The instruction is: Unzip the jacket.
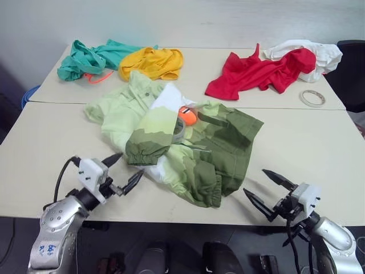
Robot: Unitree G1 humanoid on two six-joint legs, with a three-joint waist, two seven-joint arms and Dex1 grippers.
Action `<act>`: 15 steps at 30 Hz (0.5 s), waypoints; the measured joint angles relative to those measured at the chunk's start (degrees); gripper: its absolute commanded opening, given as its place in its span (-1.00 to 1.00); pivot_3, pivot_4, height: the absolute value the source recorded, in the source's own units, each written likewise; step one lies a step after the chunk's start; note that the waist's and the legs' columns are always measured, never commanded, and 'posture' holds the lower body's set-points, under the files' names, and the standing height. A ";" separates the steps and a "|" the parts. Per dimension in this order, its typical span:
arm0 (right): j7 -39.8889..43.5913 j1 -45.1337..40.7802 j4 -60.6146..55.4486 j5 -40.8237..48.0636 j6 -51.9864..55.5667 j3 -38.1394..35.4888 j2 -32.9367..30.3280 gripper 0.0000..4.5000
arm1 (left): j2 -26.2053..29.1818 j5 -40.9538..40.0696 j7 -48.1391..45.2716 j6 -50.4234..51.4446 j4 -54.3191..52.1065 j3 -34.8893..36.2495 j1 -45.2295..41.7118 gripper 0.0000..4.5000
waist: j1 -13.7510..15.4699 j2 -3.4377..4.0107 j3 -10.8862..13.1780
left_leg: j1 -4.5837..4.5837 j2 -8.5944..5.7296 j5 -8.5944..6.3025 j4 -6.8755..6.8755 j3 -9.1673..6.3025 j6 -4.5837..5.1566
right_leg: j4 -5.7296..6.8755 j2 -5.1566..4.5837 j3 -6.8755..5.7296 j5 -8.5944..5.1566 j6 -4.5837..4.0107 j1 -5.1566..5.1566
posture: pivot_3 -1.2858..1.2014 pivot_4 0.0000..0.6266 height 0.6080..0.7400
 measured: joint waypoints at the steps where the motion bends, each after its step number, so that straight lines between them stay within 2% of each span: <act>1: -0.11 0.26 -0.17 -0.29 -0.61 -0.01 0.00 0.98 | -0.03 0.08 0.41 0.14 0.00 -0.05 -0.23 1.00 | -0.14 0.01 -0.01 | 0.00 0.00 0.00 0.00 0.04 0.00 | 0.03 0.02 -0.03 0.00 0.00 -0.03 | 0.03 -0.52 1.00; 8: -0.92 -1.35 -0.17 -0.45 -1.58 -0.29 -0.82 0.98 | 0.26 -1.97 -0.35 1.10 -0.06 -0.63 -0.15 1.00 | -0.59 0.02 -0.02 | 0.01 0.01 0.01 0.01 0.04 0.01 | 0.04 0.02 -0.07 0.00 0.00 -0.02 | 0.03 -0.52 1.00; 15: -0.88 -5.56 -3.13 2.47 4.33 -0.27 -4.19 0.98 | 5.20 -9.76 -6.92 4.66 -4.01 1.99 2.59 1.00 | -1.09 0.01 -0.02 | -0.01 0.02 0.01 0.02 -0.03 0.00 | -0.01 -0.02 0.11 0.00 -0.01 0.02 | 0.03 -0.52 1.00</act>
